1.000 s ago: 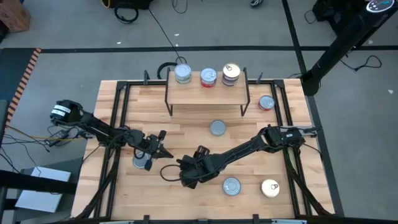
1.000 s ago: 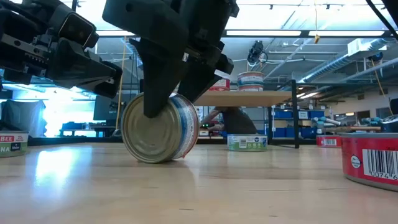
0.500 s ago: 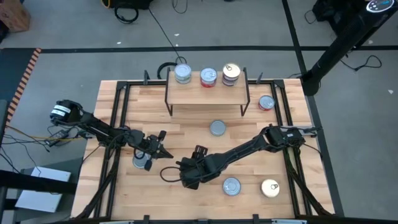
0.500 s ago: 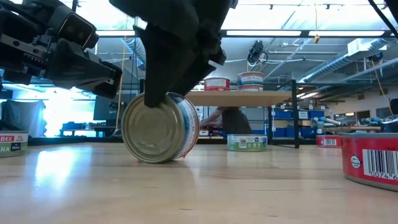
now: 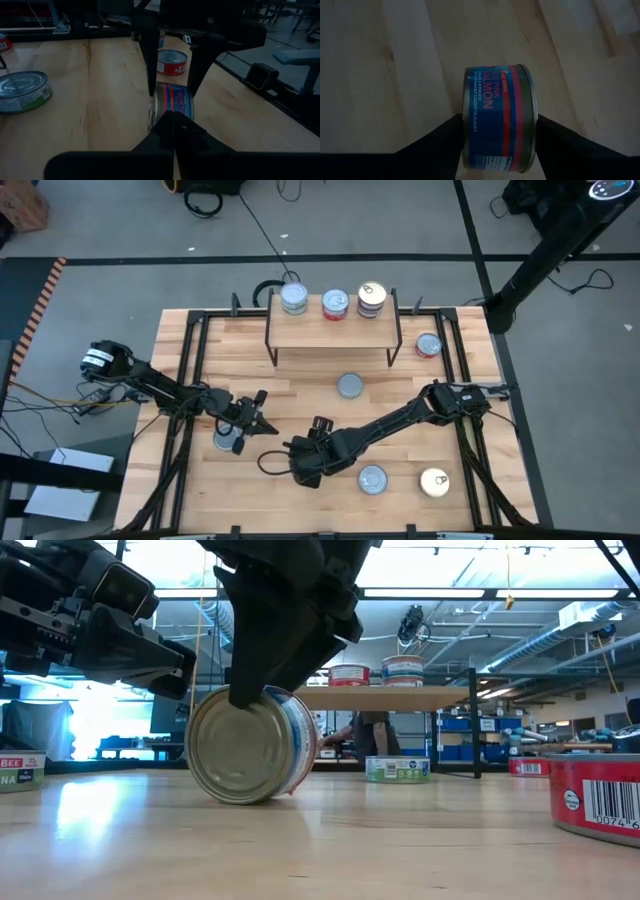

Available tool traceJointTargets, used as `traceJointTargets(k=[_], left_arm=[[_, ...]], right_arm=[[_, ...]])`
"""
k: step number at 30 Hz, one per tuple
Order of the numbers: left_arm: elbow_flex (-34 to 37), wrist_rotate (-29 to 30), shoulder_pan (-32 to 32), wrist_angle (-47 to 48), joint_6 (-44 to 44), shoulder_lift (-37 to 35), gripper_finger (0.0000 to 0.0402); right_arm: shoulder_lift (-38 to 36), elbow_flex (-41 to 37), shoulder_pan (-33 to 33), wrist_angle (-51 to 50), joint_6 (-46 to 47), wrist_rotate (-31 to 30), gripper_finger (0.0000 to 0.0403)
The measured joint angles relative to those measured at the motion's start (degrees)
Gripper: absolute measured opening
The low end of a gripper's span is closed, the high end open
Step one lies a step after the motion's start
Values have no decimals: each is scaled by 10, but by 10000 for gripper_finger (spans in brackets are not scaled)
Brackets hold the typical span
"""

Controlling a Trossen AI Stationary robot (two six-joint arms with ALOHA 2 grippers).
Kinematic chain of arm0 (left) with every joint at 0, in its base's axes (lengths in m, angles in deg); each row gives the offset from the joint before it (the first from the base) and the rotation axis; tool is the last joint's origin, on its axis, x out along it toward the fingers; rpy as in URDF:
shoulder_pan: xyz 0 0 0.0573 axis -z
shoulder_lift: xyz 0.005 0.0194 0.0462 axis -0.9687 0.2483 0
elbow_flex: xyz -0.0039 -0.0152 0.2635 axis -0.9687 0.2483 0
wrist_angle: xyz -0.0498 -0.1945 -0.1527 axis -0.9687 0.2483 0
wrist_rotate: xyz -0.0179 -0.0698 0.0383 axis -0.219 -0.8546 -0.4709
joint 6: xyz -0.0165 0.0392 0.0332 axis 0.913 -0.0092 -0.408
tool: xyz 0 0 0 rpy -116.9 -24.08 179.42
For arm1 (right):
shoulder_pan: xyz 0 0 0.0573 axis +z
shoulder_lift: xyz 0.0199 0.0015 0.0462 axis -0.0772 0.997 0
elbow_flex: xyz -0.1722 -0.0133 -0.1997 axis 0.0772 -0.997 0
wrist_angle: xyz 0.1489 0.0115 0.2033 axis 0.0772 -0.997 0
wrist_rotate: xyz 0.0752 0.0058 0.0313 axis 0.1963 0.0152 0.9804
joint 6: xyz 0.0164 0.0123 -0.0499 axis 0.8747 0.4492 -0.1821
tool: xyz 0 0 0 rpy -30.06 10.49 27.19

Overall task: Stack canned seafood by type on shelf
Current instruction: Put the blue and pink tuna can on the shelf aligned with the blue and pink tuna cans

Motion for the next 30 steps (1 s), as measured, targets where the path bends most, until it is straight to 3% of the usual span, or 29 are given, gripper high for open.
traceJointTargets(k=[4, 17, 23, 30], left_arm=[[0, 0, 0, 4, 0, 0, 6], [0, 0, 0, 6, 0, 0, 6], [0, 0, 0, 5, -13, 0, 6], [0, 0, 0, 6, -10, 0, 6]], right_arm=[[0, 0, 0, 0, -6, -2, 201], [-1, 2, 2, -4, -32, -2, 201], [-2, 65, 5, -92, -45, -8, 201], [-4, 183, 17, -262, -42, -107, 201]])
